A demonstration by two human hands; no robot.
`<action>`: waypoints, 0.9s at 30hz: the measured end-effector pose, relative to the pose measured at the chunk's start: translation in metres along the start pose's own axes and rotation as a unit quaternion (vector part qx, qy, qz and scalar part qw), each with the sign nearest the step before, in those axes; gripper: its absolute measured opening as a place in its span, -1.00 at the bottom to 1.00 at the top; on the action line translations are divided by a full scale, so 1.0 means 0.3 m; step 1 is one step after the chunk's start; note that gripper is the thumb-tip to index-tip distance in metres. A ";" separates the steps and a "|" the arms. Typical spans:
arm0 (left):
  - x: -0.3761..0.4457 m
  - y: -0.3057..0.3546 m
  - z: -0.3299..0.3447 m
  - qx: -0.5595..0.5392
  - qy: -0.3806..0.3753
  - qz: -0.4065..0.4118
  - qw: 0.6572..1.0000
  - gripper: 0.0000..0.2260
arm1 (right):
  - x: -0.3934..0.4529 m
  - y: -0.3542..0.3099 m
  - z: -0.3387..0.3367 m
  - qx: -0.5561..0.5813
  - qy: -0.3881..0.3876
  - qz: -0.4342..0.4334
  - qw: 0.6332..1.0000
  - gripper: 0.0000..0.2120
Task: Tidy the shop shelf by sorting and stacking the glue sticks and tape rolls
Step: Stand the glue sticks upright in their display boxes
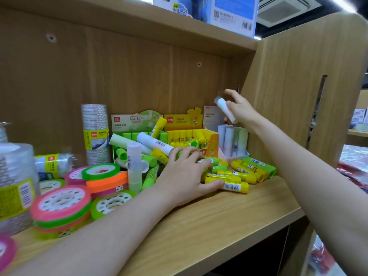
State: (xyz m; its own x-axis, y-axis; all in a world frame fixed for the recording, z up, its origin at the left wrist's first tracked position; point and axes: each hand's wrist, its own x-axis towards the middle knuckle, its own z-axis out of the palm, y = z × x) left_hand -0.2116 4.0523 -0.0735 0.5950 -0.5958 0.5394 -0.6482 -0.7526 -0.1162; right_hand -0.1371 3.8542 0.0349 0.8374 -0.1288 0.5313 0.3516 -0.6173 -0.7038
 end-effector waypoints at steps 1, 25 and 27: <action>0.000 0.000 0.000 0.000 0.000 0.000 1.000 -0.19 | 0.002 0.000 0.003 0.038 0.003 0.003 0.999 -0.58; 0.000 -0.001 0.006 0.007 0.011 0.004 1.000 -0.22 | 0.035 0.088 0.055 -0.405 -0.048 -0.068 0.910 -0.65; 0.000 0.000 0.004 0.009 0.008 0.003 1.000 -0.21 | 0.032 0.096 0.038 -0.395 -0.064 -0.067 0.914 -0.61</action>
State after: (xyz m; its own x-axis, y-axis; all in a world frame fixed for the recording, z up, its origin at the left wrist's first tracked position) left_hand -0.2112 4.0520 -0.0745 0.5828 -0.5961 0.5523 -0.6434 -0.7536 -0.1344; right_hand -0.1141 3.8439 0.0144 0.8690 0.0500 0.4923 0.0856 -0.9951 -0.0500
